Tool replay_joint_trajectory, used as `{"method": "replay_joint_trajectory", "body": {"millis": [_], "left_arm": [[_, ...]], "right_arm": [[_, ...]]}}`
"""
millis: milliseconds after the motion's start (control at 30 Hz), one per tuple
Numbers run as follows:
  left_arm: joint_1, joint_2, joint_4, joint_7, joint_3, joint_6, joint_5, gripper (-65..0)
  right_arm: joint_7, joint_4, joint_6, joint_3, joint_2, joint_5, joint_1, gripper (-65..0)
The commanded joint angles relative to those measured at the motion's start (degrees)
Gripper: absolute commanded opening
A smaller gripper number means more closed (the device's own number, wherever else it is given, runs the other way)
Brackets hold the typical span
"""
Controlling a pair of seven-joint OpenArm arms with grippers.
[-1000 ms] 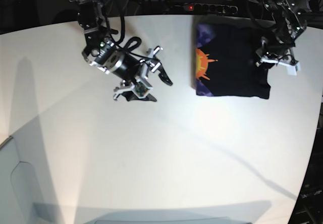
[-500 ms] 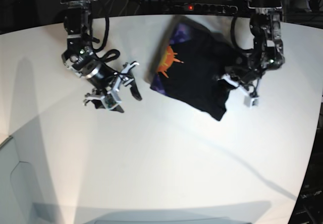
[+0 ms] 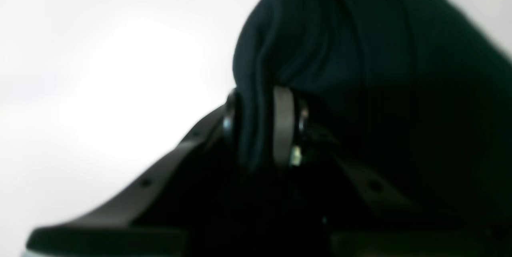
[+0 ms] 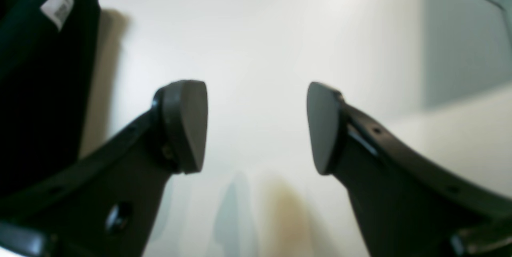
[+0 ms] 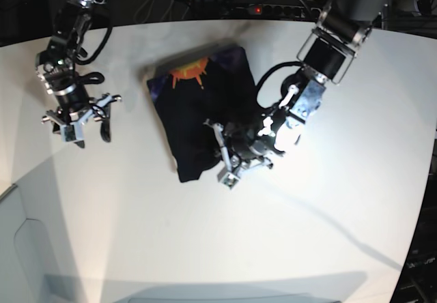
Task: Fold the T-shirt properly
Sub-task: 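Drag the folded shirt toward the table center with the left gripper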
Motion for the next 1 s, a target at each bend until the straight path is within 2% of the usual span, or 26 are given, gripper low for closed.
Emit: {"method": "replay_joint_trajectory", "body": {"millis": [0, 100, 233, 433, 500, 567, 667, 700, 767, 900, 967], "left_arm": [[-2.74, -0.01, -0.97, -2.20, 1.72, -0.04, -0.38, -65.0], [-6.52, 0.95, -4.92, -6.60, 9.20, -0.04, -0.38, -65.0], [-9.33, 1.66, -7.83, -10.20, 15.61, -0.04, -0.38, -65.0], [-12.23, 3.41, -9.85, -12.66, 21.06, -0.04, -0.38, -63.6], [-13.29, 3.94, -9.85, -12.57, 21.86, -0.04, -0.38, -59.0], [-13.46, 4.29, -9.32, -12.57, 21.68, 0.58, -0.38, -50.3], [-13.55, 4.12, -9.14, -12.75, 21.59, 0.66, -0.38, -33.5], [-13.55, 3.85, -9.06, -13.01, 21.50, 0.66, -0.38, -30.3], [-14.17, 3.68, -8.18, -13.01, 20.80, 0.66, -0.38, -26.8], [-13.81, 2.53, -5.54, -12.75, 14.82, 0.66, -0.38, -26.1], [-12.67, 2.01, -3.17, -12.75, 11.31, 0.66, -0.38, -26.1]], "right_arm": [[1.27, 1.05, 0.60, 0.82, 0.24, 1.15, 0.01, -25.3], [1.27, 1.31, 0.60, 2.93, 0.24, 1.15, -1.58, -25.3], [1.27, 1.40, 0.60, 3.45, 0.15, 1.15, -2.98, -25.3], [1.36, 1.49, 0.60, 3.45, -0.11, 1.15, -3.60, -25.3], [1.36, 1.49, 0.60, 3.45, -0.99, 1.24, -3.60, -25.3], [1.36, 2.45, 0.60, 3.45, -1.08, 1.24, -3.60, -25.1], [1.27, 4.12, 0.60, 3.37, -1.96, 1.24, -4.13, -25.0], [1.27, 4.74, 0.60, 3.28, -2.13, 1.24, -4.21, -25.0], [1.27, 5.88, 0.60, 3.01, -2.22, 1.24, -4.39, -25.0], [1.27, 6.41, 0.60, 2.93, -2.48, 1.24, -5.09, -25.2], [1.27, 6.50, 0.60, 2.84, -3.63, 1.24, -5.53, -25.4]]}}
